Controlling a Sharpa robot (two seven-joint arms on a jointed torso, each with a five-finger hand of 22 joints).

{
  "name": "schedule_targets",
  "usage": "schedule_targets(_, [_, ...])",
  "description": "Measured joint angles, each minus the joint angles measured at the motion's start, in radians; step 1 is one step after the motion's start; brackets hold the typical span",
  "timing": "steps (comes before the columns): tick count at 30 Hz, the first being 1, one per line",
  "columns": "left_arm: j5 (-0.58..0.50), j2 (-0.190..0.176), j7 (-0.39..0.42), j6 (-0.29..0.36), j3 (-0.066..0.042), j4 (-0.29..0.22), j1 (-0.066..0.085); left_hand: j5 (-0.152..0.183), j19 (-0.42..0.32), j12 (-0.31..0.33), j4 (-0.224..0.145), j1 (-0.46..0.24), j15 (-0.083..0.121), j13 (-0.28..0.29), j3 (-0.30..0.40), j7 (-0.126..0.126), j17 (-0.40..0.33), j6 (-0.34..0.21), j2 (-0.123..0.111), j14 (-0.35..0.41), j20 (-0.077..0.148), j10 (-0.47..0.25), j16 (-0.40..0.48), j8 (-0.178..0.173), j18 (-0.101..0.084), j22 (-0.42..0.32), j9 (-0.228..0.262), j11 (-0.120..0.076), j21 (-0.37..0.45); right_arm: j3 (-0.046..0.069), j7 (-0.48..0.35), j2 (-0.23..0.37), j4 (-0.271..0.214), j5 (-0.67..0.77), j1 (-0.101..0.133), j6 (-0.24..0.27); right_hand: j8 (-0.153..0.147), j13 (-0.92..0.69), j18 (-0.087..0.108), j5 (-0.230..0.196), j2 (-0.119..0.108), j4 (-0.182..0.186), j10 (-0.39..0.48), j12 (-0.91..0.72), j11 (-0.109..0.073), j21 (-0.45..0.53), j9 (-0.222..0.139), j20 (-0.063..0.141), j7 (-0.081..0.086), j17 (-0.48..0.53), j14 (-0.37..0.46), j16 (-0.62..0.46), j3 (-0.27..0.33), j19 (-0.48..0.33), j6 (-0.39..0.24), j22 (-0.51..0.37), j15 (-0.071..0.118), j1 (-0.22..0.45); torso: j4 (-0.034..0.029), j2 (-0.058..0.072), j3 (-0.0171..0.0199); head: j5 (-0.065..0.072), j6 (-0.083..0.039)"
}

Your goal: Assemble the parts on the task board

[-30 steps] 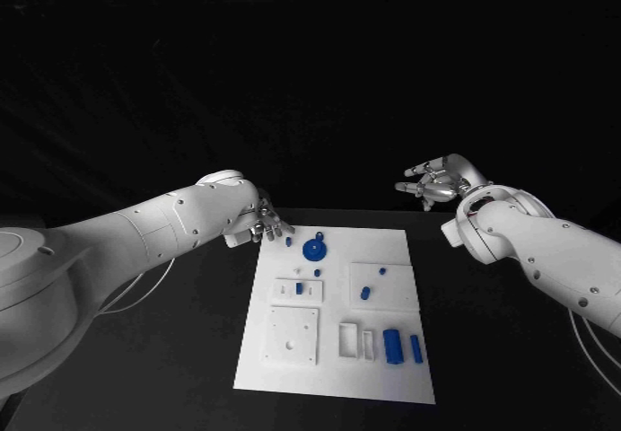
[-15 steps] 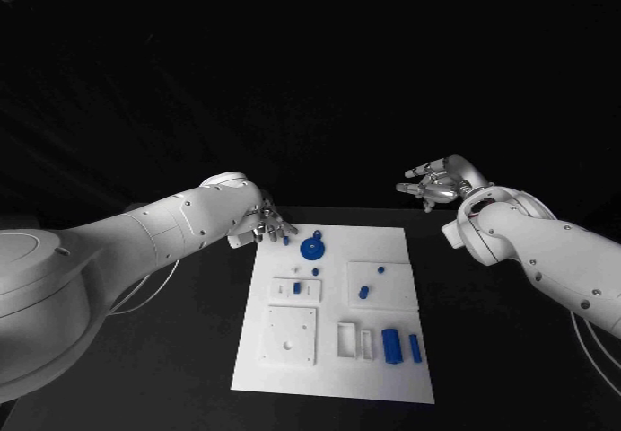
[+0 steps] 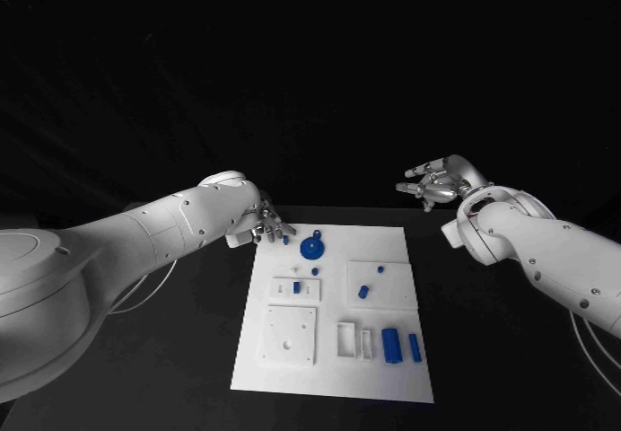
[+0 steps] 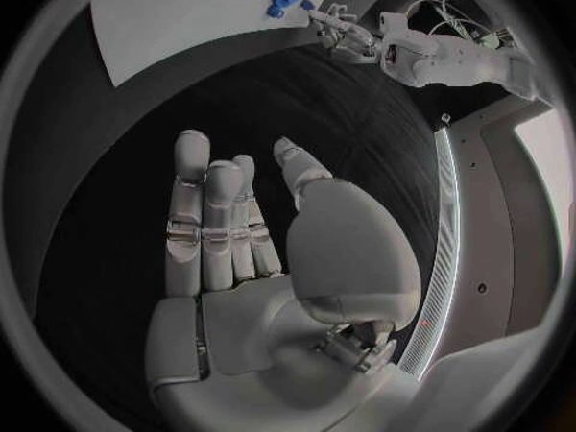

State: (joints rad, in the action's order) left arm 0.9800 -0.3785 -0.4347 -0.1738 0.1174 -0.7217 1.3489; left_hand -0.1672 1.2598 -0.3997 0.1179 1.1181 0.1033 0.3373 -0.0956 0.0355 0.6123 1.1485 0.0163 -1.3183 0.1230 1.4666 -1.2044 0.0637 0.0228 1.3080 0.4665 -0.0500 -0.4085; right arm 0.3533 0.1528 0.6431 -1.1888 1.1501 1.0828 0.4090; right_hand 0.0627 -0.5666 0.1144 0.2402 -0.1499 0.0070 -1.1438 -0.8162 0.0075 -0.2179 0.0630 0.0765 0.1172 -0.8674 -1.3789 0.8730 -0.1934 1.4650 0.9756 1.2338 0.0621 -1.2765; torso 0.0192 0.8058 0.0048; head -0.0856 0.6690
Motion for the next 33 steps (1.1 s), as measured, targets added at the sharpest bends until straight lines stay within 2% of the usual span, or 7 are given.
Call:
schedule_targets(5, [0.000,0.000,-0.001,-0.006,0.000,0.002,0.000,-0.003,0.000,0.000,-0.008,0.007,0.000,0.000,0.000,0.000,0.000,0.000,0.007,0.000,0.000,0.000,-0.004,0.000,0.000,0.000,0.000,0.000,0.000,0.000,0.000,0.000,0.001,0.000,0.000,0.000,0.000,0.001,0.000,0.000,0.000,0.000,0.000,0.000,0.000,0.000,0.000,0.000,0.000,0.000,0.000,0.000,0.000,0.000,0.000,-0.002,0.000,0.000,-0.0002,0.000,-0.0002,0.001,0.000])
schedule_targets(12, [0.000,0.004,-0.001,-0.017,0.000,0.004,-0.001,-0.012,0.000,0.000,-0.037,0.026,0.000,0.001,-0.004,0.000,-0.001,0.000,0.026,0.000,0.000,0.000,-0.004,0.000,0.000,0.000,0.000,0.000,0.000,0.000,0.000,-0.002,0.002,0.000,0.000,0.000,0.000,0.001,0.000,0.000,0.000,0.000,0.000,0.000,0.000,0.000,0.000,0.000,0.000,0.000,0.000,0.000,0.000,0.000,0.000,-0.003,0.000,0.000,-0.0006,0.001,-0.0006,0.001,0.000])
schedule_targets(20, [-0.001,0.006,-0.001,-0.026,0.001,0.007,-0.002,-0.016,0.000,0.000,-0.055,0.052,0.000,0.001,-0.003,-0.007,0.003,0.008,0.059,0.000,0.000,0.000,-0.008,0.000,0.000,0.000,0.001,0.000,0.000,0.000,0.000,-0.005,0.004,0.000,0.000,0.000,0.000,0.001,0.000,0.000,0.000,0.000,0.000,0.000,0.000,0.000,0.000,0.000,-0.001,0.000,0.000,0.000,0.000,0.000,0.001,-0.003,0.000,0.000,-0.0002,0.001,-0.0008,0.000,0.002])
schedule_targets(30, [-0.006,0.006,-0.002,-0.031,0.001,0.009,-0.002,-0.016,0.000,0.000,-0.062,0.080,0.000,0.001,-0.001,-0.004,0.005,0.011,0.087,0.000,0.000,0.000,-0.008,0.000,0.000,0.000,0.005,0.000,0.000,0.000,0.000,-0.007,0.005,0.000,0.000,0.000,0.000,0.001,0.000,0.000,0.000,0.000,0.000,0.000,0.000,0.000,0.000,0.000,-0.001,0.000,0.000,0.000,0.000,0.000,0.001,-0.003,0.000,0.000,-0.0010,0.001,-0.0003,0.002,0.004])
schedule_targets(33, [-0.009,0.006,-0.002,-0.032,0.000,0.009,-0.002,-0.016,0.000,0.000,-0.073,0.097,0.000,0.001,0.009,-0.010,0.007,0.017,0.104,0.000,0.000,0.000,-0.012,0.000,0.000,0.000,0.010,0.000,0.000,0.000,0.000,-0.007,0.005,0.000,0.000,0.000,0.000,0.001,0.000,0.000,0.000,0.000,0.000,0.000,0.000,0.000,0.000,0.000,-0.001,0.000,0.000,0.000,0.000,0.000,0.001,-0.003,0.000,0.000,-0.0009,0.001,-0.0003,0.000,0.005])
